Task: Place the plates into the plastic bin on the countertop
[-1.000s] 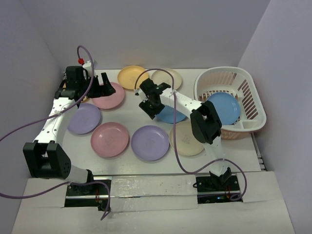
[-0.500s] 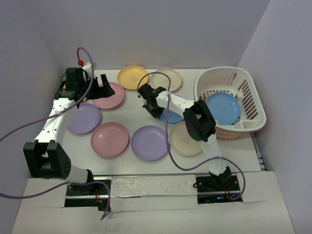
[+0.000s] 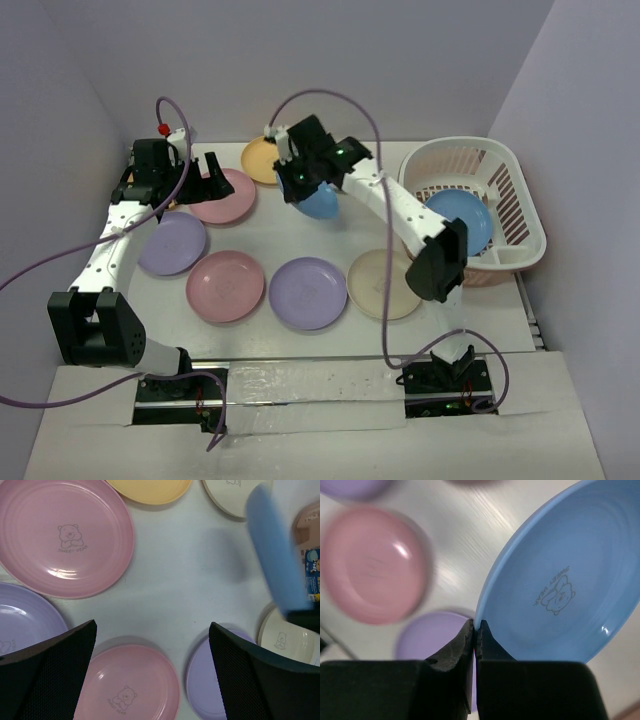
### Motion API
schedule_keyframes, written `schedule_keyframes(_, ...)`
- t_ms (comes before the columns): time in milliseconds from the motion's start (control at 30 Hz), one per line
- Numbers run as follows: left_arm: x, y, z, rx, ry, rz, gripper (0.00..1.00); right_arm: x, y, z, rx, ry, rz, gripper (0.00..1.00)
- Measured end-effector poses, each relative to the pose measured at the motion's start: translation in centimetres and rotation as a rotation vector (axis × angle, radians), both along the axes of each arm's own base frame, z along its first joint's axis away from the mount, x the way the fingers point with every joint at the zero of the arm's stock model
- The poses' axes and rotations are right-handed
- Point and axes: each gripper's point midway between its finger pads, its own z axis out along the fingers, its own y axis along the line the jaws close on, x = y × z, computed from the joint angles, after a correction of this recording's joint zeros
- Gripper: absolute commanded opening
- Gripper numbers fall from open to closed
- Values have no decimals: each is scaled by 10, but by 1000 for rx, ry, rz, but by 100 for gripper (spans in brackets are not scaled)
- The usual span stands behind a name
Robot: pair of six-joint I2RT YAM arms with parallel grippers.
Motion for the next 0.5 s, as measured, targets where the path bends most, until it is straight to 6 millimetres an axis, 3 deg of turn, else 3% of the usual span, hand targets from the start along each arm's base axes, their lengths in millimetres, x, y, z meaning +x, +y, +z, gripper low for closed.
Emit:
schedule_keyframes(67, 0, 0, 1, 0, -1, 1, 99, -7, 7, 60, 134, -74, 41, 0)
schedule_keyframes(133, -1, 0, 2, -1, -4, 1, 99, -22, -2, 120, 249, -148, 69, 0)
schedule_keyframes(200, -1, 0, 4, -2, -10, 2, 99, -33, -27, 176, 337, -245, 56, 0)
schedule_keyframes(300, -2, 0, 7, -3, -17, 2, 99, -31, -84, 236, 382, -407, -57, 0)
schedule_keyframes(400, -2, 0, 7, -4, -17, 3, 99, -22, -158, 261, 343, -528, -256, 0)
schedule_keyframes(500, -2, 0, 7, -8, -15, 6, 99, -13, -228, 255, 259, -576, -454, 0)
